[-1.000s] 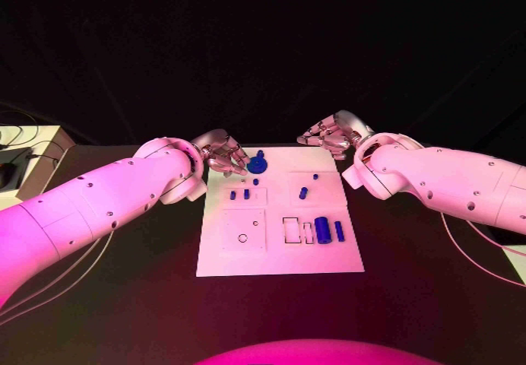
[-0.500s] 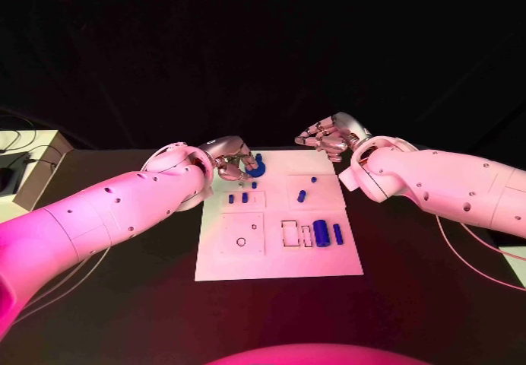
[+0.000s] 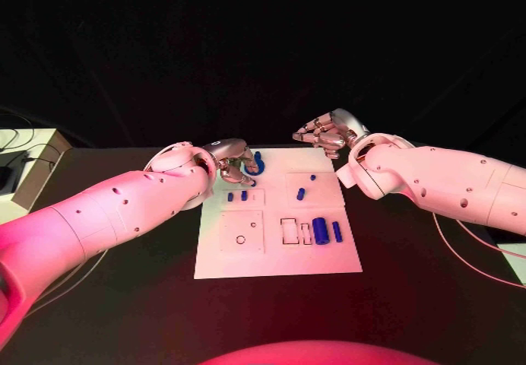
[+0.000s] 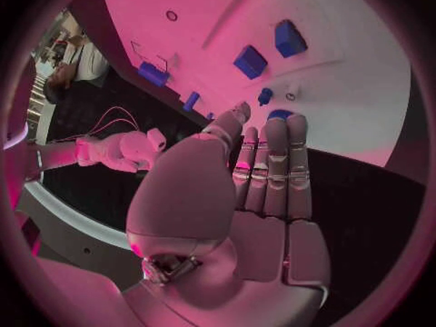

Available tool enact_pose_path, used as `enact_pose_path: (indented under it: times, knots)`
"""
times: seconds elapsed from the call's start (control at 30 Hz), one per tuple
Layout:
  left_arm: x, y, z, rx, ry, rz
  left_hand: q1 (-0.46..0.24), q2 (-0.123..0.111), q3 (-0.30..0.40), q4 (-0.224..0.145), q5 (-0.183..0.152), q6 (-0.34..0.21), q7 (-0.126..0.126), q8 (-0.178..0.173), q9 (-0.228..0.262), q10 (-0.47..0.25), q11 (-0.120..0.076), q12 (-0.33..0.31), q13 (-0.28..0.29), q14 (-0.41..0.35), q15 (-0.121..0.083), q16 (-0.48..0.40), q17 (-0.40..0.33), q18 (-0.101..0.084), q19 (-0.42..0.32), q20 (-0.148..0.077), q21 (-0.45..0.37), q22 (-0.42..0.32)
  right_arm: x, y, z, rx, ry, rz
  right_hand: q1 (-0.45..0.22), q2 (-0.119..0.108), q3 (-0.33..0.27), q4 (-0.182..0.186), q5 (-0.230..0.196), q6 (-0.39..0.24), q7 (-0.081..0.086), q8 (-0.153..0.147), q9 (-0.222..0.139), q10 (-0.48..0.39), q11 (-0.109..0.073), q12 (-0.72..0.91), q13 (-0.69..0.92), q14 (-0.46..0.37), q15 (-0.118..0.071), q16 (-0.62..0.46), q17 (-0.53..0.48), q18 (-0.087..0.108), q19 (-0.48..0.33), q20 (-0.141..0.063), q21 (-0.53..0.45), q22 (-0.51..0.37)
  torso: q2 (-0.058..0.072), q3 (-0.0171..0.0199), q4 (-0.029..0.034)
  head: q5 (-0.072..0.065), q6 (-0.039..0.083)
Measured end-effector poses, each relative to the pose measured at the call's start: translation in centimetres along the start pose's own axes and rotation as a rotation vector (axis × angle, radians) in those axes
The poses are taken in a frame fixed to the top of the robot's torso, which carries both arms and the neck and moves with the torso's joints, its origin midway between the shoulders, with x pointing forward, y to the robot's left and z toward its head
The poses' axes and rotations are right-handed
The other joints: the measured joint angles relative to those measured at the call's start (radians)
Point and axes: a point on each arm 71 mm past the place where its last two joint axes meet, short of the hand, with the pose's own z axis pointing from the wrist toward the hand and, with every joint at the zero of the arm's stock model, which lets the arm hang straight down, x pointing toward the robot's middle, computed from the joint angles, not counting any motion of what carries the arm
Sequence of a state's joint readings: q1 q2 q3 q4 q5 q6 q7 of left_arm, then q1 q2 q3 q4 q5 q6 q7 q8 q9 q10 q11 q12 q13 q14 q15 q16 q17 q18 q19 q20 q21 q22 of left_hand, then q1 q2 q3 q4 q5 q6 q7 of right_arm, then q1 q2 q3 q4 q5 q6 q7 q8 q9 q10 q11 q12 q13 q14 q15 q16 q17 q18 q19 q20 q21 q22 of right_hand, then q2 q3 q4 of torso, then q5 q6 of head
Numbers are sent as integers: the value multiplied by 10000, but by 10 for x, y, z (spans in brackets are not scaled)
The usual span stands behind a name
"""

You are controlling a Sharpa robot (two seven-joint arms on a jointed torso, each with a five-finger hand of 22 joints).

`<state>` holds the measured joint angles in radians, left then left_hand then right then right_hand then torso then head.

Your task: Assemble the parts on the task board

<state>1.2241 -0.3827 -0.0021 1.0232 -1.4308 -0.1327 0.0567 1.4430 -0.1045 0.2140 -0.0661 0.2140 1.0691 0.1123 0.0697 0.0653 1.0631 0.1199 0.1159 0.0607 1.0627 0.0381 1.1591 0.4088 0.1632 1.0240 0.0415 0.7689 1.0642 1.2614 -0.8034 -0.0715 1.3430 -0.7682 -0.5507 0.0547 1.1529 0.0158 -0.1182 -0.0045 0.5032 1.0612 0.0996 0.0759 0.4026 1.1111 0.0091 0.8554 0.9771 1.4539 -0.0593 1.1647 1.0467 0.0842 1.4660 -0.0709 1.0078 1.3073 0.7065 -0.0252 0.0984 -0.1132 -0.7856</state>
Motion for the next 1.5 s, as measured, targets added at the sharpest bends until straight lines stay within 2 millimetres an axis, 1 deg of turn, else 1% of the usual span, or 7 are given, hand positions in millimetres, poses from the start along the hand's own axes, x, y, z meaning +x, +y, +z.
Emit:
enact_pose_path:
  times: [0.43,0.47,0.57,0.7,1.0,1.17,1.5]
  knots:
    - [14,4,3,-218,415,111,40,-40,332,35,0,-73,-3,-5,-1,224,-67,-116,0,-88,16,133,-536,5,0,0,-39,151,0,1,0,-30,-7,23,0,0,0,0,0,-1,-1,1,0,1,0,0,0,0,0,0,0,1,0,0,0,8,-10,-6,13,-21,-25]
    - [14,5,3,-243,404,119,40,-40,374,42,0,-112,36,-37,0,256,-36,-116,1,-88,16,133,-549,3,0,0,-40,162,0,1,0,-31,-7,23,0,0,0,1,0,-1,-2,1,0,1,0,0,0,0,0,0,0,0,0,0,0,8,-11,-5,13,-21,-25]
    - [14,7,3,-294,363,146,40,-39,487,38,0,-150,74,-37,-1,388,-93,-172,1,-13,-58,144,-585,-7,26,-19,-39,206,0,1,0,-32,-7,24,0,0,-32,-31,61,-1,-2,1,-28,1,0,53,-116,0,0,0,30,0,0,0,0,7,-12,-1,13,-21,-25]
    - [13,8,3,-315,284,175,20,-59,680,42,0,-219,143,-37,-1,546,-105,-267,1,-10,-61,209,-624,-13,91,-21,-39,286,1,1,0,-36,-3,26,0,0,-41,-39,61,-2,-3,1,-29,1,0,69,-126,0,0,0,35,1,0,0,0,6,-12,4,13,-28,-13]
    - [13,7,5,-294,168,179,-12,-92,842,98,0,-257,107,-36,-8,545,-105,-326,1,-11,-60,258,-661,-11,91,-20,-39,356,2,2,0,-49,12,34,0,0,-13,-67,61,-3,-4,1,-28,-8,-9,69,-151,0,0,-41,34,0,0,0,0,5,-10,3,9,-35,-8]
    - [13,6,6,-301,138,157,-12,-91,884,139,0,-293,71,-36,-8,582,-142,-377,1,-11,-61,304,-662,95,90,-20,-39,390,2,2,1,-60,22,36,0,0,-13,-68,61,-18,-18,1,-28,-37,-38,69,-153,0,0,-41,33,0,0,0,0,4,-10,3,7,-38,-8]
    - [16,4,9,-332,203,103,-51,-131,939,138,0,-290,74,-36,-7,702,-160,-378,1,24,-95,535,-648,94,90,-19,31,537,3,3,1,-84,43,41,0,0,-13,-67,61,-13,-14,1,-27,-73,-2,118,-188,0,0,-40,47,1,0,0,0,3,1,3,-5,-58,-16]
